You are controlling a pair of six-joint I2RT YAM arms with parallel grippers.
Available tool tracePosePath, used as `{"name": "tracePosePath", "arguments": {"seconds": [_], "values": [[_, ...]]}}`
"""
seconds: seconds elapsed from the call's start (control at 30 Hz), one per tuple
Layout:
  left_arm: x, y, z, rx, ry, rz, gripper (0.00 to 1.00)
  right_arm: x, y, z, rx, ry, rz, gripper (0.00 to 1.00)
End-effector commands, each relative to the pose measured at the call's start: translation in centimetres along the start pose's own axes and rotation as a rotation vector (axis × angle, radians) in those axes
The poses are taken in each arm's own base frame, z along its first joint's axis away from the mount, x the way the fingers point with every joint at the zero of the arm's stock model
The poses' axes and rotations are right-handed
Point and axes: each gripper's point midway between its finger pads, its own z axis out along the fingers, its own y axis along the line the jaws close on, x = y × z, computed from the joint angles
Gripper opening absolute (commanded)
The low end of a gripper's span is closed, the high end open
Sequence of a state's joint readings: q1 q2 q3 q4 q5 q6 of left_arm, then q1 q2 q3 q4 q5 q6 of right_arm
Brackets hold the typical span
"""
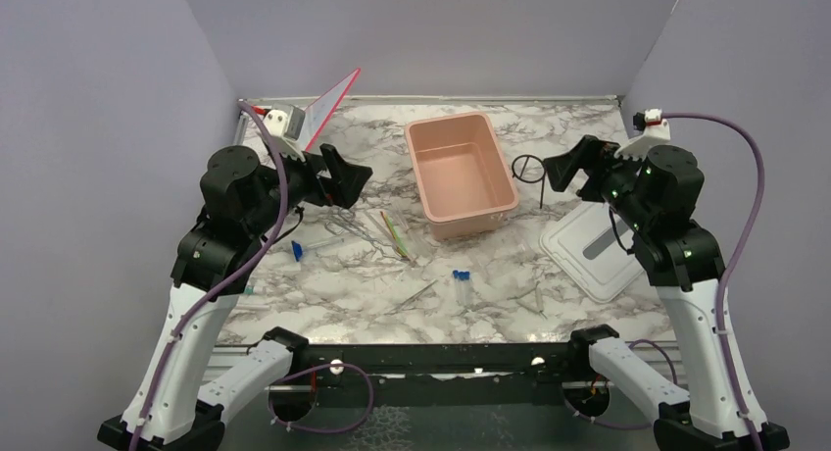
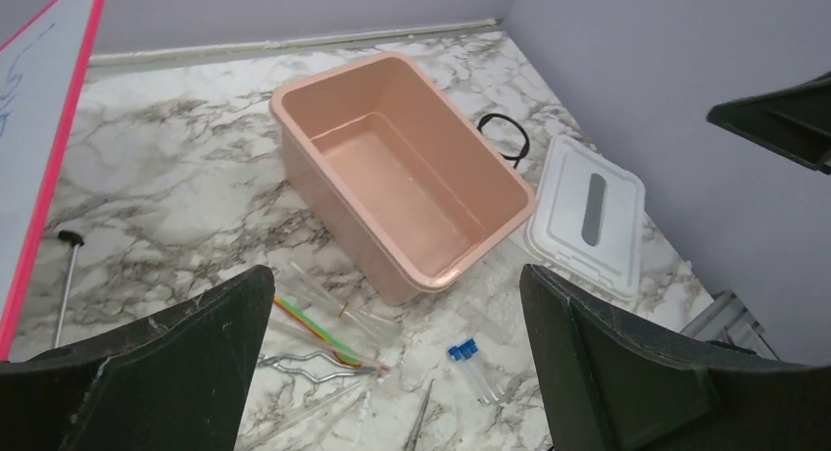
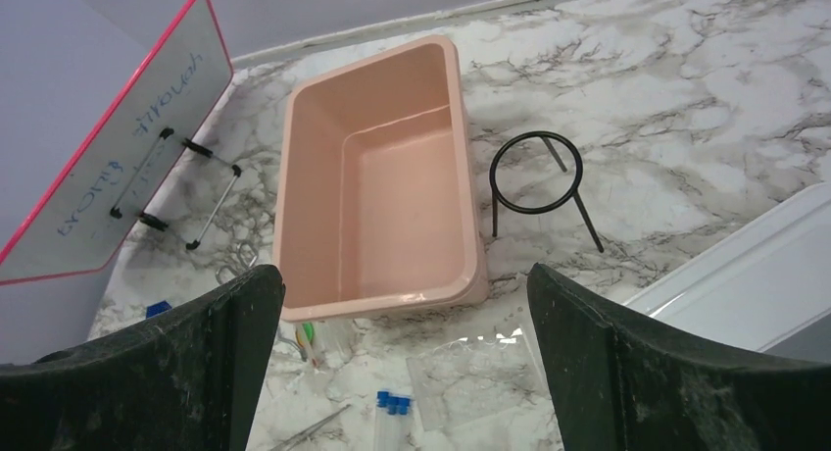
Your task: Organize the chemistry lab equipment
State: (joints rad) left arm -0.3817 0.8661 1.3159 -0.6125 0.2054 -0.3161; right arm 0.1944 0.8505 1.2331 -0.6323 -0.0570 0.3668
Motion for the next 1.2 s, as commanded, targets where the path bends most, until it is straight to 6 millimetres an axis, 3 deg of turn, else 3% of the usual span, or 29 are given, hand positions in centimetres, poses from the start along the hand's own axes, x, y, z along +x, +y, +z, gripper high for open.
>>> {"name": "tracePosePath", "arguments": {"seconds": [0.0,0.3,0.43,0.53,0.67,0.87,1.07,1.17], "values": [[-1.4,-3.4,0.0,0.206,-0.082,0.084,0.99,0.7,1.0,0.5,-0.079,0.027,-0.034,1.00],[0.3,-5.4,1.0,0.391,-0.104,0.135,0.99,3.0,5.3,2.0,-0.381,0.132,-0.114,0.95],[1.0,-5.4,1.6,0.409,-0.089,0.116,0.99,3.6,8.9,1.1,-0.610,0.192,-0.085,0.87],[1.0,-4.9,1.7,0.375,-0.095,0.092,0.99,4.8,10.8,1.5,-0.656,0.219,-0.074,0.84],[0.4,-4.0,1.5,0.309,-0.123,0.091,0.99,9.2,16.1,2.6,-0.666,0.290,-0.166,0.81],[-2.4,-1.3,-0.3,0.107,-0.227,0.111,0.96,16.5,21.1,5.2,-0.614,0.411,-0.294,0.73],[-6.4,3.7,-5.1,-0.245,-0.410,0.100,0.93,23.9,24.3,7.1,-0.633,0.516,-0.412,0.57],[-7.9,6.2,-7.9,-0.421,-0.487,0.076,0.90,28.1,25.6,7.5,-0.692,0.578,-0.490,0.55]]}}
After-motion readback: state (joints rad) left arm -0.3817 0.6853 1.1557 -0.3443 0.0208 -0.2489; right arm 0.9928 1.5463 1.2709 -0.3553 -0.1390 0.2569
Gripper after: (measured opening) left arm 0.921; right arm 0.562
